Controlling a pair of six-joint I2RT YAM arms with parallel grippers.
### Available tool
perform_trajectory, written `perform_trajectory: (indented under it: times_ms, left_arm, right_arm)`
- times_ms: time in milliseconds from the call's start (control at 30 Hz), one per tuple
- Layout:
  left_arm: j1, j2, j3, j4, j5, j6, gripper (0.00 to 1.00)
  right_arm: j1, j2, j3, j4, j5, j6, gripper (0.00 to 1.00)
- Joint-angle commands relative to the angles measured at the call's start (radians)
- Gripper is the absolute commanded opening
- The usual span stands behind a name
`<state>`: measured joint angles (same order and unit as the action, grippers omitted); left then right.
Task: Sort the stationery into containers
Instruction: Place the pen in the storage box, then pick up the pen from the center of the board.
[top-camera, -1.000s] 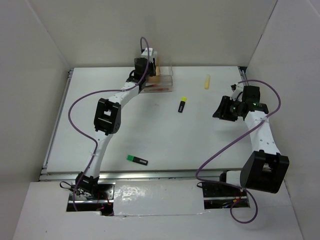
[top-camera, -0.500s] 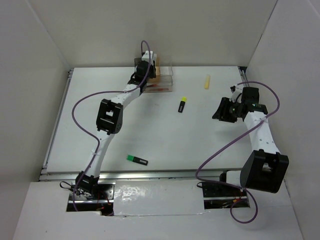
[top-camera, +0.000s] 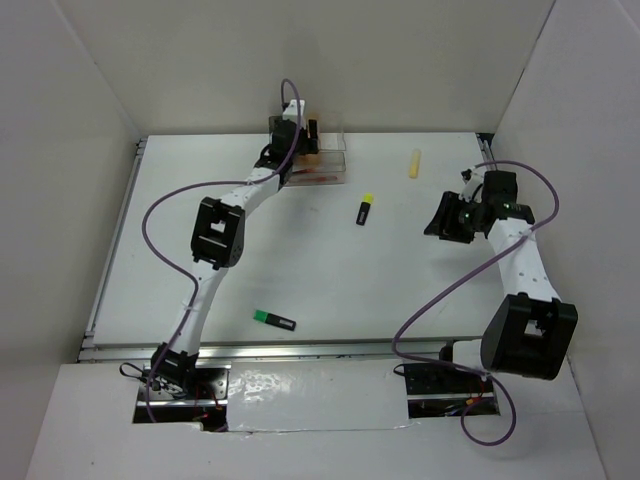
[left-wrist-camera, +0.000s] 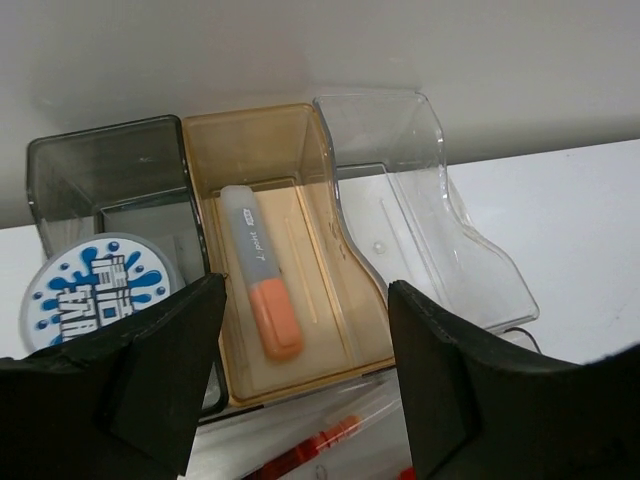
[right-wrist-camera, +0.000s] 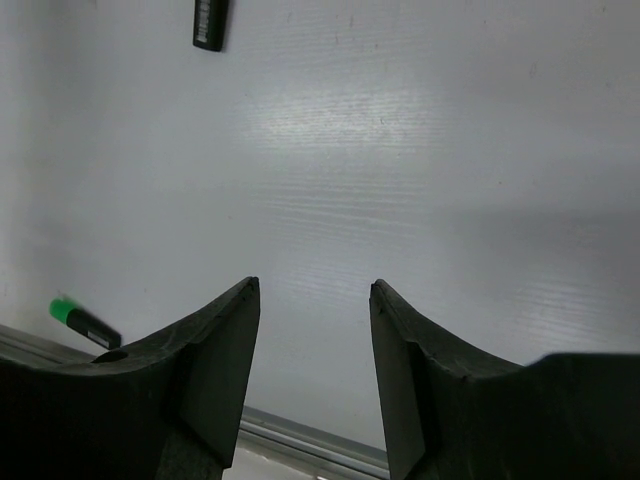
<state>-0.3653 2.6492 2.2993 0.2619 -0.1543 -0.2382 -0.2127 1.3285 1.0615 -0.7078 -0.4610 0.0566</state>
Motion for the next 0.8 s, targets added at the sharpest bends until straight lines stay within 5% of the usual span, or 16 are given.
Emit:
perform_trajectory:
  times_ms: [0,67,200,400,533,767]
  left_arm:
    - [0.005,-0.165,-0.035,0.099,-0.001,0.019,0.78]
    - [0.009,-0.27,-0.072,0.099,0.002,0.039,0.79]
    - [0.034,-0.507,-0.213,-0.077,-0.051,0.007,0.81]
    - [0.161,-0.756,-0.466,-0.328,0.087,-0.062,0.84]
    - [0.273,-0.862,-0.621,-0.377,0.218,-0.108,0.85]
    - [0.353,-0.977,-0.774,-0.432,0.349,-0.121,0.89]
  right_arm:
    - [0.038,0.008,0.087,0.068,0.056,0.049,0.56]
    - [0.076,0.018,0.121,0.108,0.111,0.126,0.57]
    - [0.206,0.161,0.311,0.157,0.458,0.3,0.57]
    - [0.291,0.457,0.586,0.163,0.767,0.385,0.54]
    - [0.288,0.722,0.832,0.114,0.794,0.371,0.53]
    - [0.286,0.946,1.054,0.09,0.743,0.152,0.62]
